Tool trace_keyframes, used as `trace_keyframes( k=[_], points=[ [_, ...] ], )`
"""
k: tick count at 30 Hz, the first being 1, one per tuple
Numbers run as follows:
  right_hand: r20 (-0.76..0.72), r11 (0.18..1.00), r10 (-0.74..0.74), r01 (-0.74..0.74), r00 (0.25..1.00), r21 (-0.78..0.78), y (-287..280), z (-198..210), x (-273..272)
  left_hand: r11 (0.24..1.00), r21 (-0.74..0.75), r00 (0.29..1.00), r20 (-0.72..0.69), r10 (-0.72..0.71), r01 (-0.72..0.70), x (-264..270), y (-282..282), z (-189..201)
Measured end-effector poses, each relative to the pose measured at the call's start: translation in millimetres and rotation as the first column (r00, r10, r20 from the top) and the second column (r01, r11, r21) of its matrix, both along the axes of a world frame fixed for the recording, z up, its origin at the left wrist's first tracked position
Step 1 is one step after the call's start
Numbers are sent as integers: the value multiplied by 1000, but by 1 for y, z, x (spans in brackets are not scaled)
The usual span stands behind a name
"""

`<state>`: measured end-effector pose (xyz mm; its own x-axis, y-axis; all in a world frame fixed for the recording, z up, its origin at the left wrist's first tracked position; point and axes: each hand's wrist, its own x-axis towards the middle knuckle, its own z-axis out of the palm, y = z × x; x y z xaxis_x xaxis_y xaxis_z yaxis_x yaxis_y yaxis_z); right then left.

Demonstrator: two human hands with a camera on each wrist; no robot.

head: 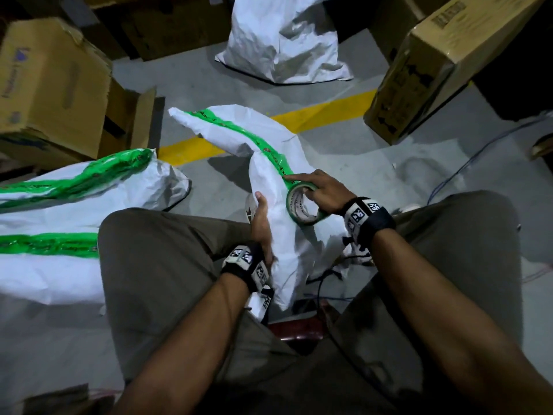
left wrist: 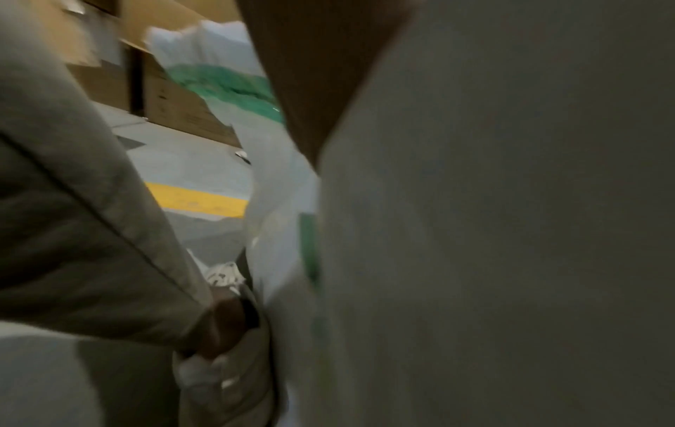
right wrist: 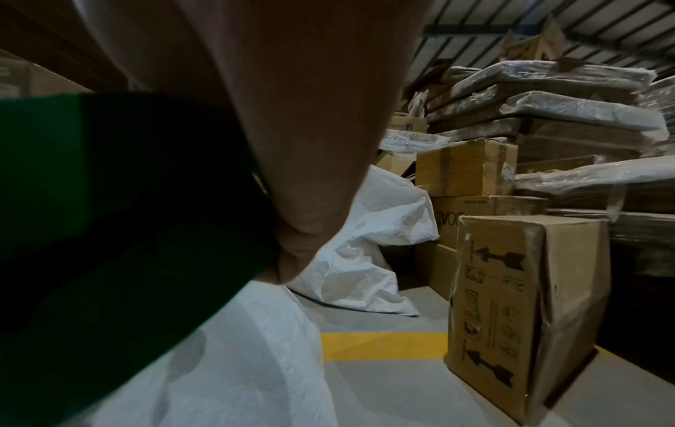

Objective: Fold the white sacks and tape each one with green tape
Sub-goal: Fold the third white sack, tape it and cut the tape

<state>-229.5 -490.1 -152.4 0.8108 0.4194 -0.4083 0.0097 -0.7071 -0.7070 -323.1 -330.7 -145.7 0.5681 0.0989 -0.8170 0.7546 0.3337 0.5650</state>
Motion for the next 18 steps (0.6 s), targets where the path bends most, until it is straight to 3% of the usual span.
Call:
trace_keyframes(
  k=[4,7,8,10,11,13,15,16,18],
  points=[
    [-68,989,7,3,998,149,-9,-10,5,992,-69,989,93,113,-107,5,9,2],
    [-94,990,-14,27,995,138,-12,-16,-1,928,-362,982,125,142,-89,-2,5,-1],
    [-102,989,-45,60,994,139,-13,-15,-2,924,-374,984,118,131,-78,-3,4,-3],
    [-106,984,-91,106,990,142,-18,-14,-2,978,-205,987,141,78,-48,-4,1,-7],
    [-105,985,-92,106,990,134,-20,-14,-1,997,-16,987,143,75,-73,-1,-1,-13],
    [-116,988,-73,88,991,126,-19,-14,-3,932,341,987,141,82,-127,6,-3,-25],
    [-127,990,-48,64,991,125,-14,-15,-8,841,517,985,141,100,-159,10,-10,-29],
    [-126,992,-39,54,991,113,-11,-16,-11,842,522,988,134,77,-136,10,-11,-36],
    [-126,993,-37,50,991,102,-9,-15,-14,929,370,996,85,-32,-2,9,-10,-41]
  ],
)
